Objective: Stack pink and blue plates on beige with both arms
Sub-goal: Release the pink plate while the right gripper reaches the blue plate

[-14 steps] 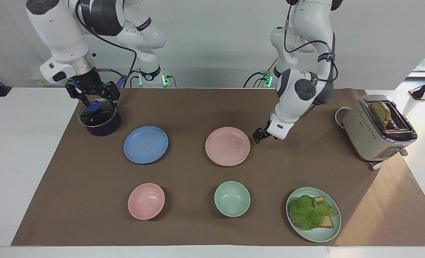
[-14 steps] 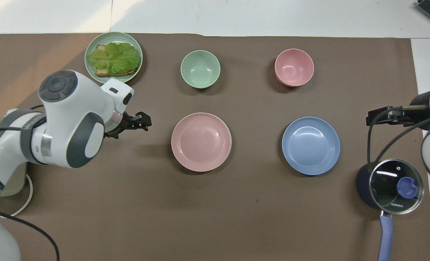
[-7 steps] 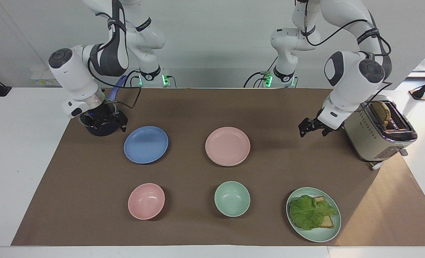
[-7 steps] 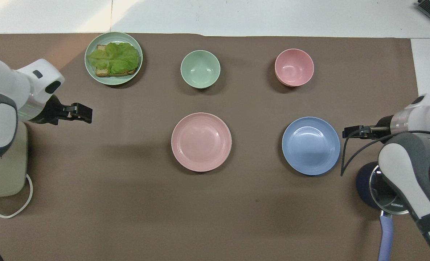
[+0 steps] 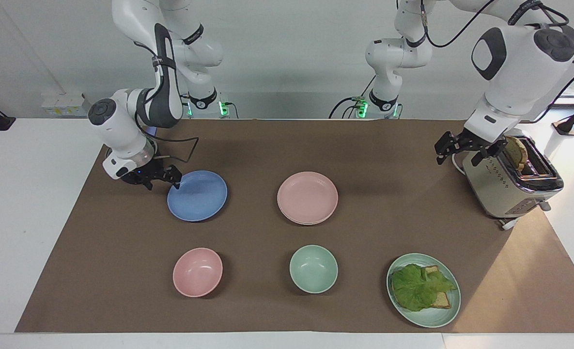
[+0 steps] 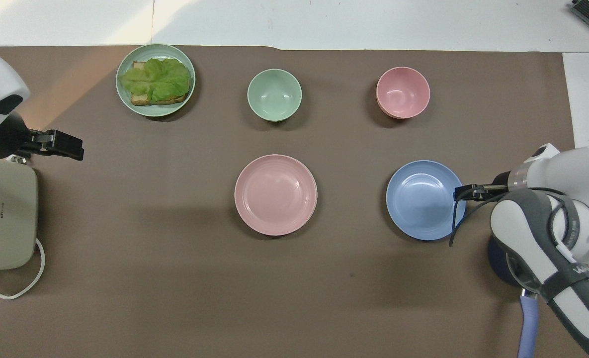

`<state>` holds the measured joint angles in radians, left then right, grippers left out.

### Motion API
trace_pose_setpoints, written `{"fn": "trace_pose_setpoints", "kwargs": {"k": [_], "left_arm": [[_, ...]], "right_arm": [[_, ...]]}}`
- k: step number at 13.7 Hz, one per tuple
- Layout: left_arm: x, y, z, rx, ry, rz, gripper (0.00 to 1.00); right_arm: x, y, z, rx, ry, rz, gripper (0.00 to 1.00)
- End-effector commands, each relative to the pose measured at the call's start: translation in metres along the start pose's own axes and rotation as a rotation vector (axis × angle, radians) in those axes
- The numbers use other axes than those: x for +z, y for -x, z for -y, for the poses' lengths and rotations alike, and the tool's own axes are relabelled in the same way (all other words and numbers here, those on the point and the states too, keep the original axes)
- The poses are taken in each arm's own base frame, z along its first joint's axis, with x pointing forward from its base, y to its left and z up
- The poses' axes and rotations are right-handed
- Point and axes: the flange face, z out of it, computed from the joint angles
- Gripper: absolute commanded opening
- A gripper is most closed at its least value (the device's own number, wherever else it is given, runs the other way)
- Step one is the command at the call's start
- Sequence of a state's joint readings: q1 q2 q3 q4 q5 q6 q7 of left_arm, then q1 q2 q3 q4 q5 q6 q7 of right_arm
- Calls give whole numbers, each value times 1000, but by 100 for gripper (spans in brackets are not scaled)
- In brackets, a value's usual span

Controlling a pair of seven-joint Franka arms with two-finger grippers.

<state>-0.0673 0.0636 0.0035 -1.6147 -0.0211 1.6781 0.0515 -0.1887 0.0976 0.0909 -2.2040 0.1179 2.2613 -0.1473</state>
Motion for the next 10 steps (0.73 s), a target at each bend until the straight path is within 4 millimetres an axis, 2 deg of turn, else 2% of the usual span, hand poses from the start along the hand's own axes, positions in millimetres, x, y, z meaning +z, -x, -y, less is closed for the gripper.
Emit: {"fn": "trace_pose_setpoints", "kwargs": {"k": [1, 4, 6, 8, 9, 10], "left_arm": [[-26, 8, 0, 8, -16, -7, 100], [-26, 8, -1, 3, -13, -10, 100], [-25, 8, 0, 3, -13, -12, 100], [-25, 8, 2, 3, -14, -13, 100], [-25, 8, 4, 0, -14, -13, 100], [-25, 8, 4, 0, -14, -13, 100]], "right_arm": [[21, -1, -6, -16, -25, 7, 92], [30, 0, -6, 16, -56, 13, 75], [33, 1, -5, 25, -62, 19, 54], [33, 0, -6, 33, -62, 19, 29], [33, 0, -6, 31, -62, 20, 8], [33, 0, -6, 28, -62, 22, 0]]}}
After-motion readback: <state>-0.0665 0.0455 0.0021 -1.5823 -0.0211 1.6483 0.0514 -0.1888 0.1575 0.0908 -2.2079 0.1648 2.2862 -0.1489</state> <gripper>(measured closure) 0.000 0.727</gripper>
